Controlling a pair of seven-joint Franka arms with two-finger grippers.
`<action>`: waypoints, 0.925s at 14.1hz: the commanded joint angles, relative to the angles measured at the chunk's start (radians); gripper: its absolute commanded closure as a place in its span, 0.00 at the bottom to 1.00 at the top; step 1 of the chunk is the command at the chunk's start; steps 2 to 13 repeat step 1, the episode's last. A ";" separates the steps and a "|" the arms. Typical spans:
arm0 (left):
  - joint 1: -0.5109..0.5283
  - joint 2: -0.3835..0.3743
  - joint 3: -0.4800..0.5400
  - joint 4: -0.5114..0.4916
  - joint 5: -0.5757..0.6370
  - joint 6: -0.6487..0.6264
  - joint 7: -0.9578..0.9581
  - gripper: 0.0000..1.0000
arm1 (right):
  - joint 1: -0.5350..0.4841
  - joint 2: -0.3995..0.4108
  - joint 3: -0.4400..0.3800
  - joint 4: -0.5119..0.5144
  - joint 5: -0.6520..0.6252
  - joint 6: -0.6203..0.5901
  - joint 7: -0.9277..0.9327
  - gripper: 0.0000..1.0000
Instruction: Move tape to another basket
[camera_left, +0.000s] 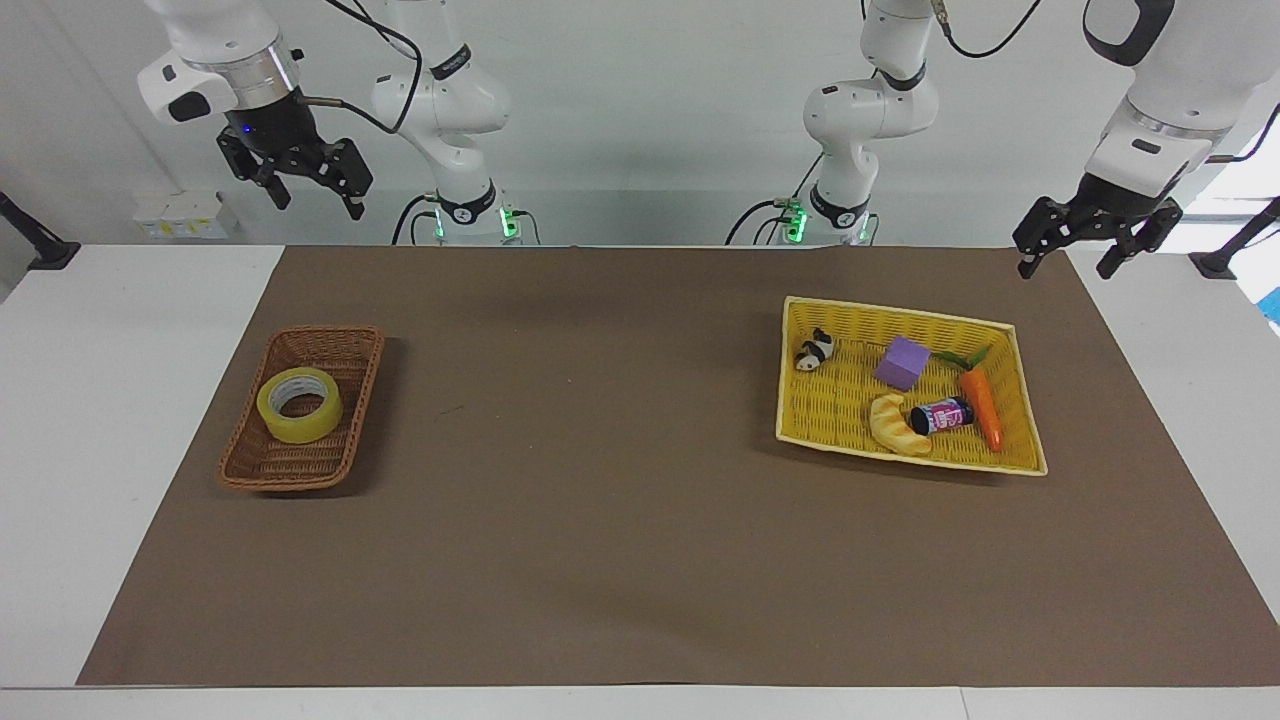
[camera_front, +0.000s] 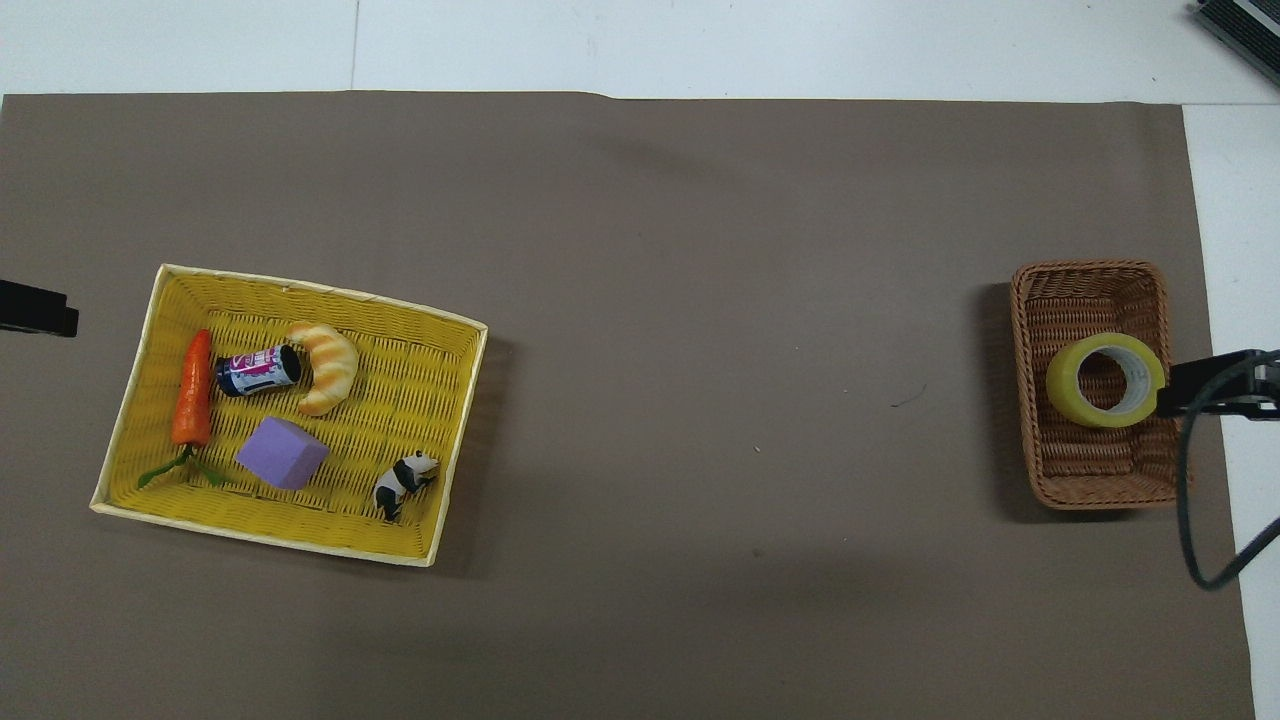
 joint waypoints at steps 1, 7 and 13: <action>-0.004 -0.005 0.001 0.015 0.013 -0.026 -0.009 0.00 | -0.008 0.011 0.003 0.017 -0.022 0.007 -0.035 0.00; -0.004 -0.005 0.001 0.015 0.013 -0.026 -0.009 0.00 | -0.008 0.011 0.003 0.017 -0.022 0.007 -0.035 0.00; -0.004 -0.005 0.001 0.015 0.013 -0.026 -0.009 0.00 | -0.008 0.011 0.003 0.017 -0.022 0.007 -0.035 0.00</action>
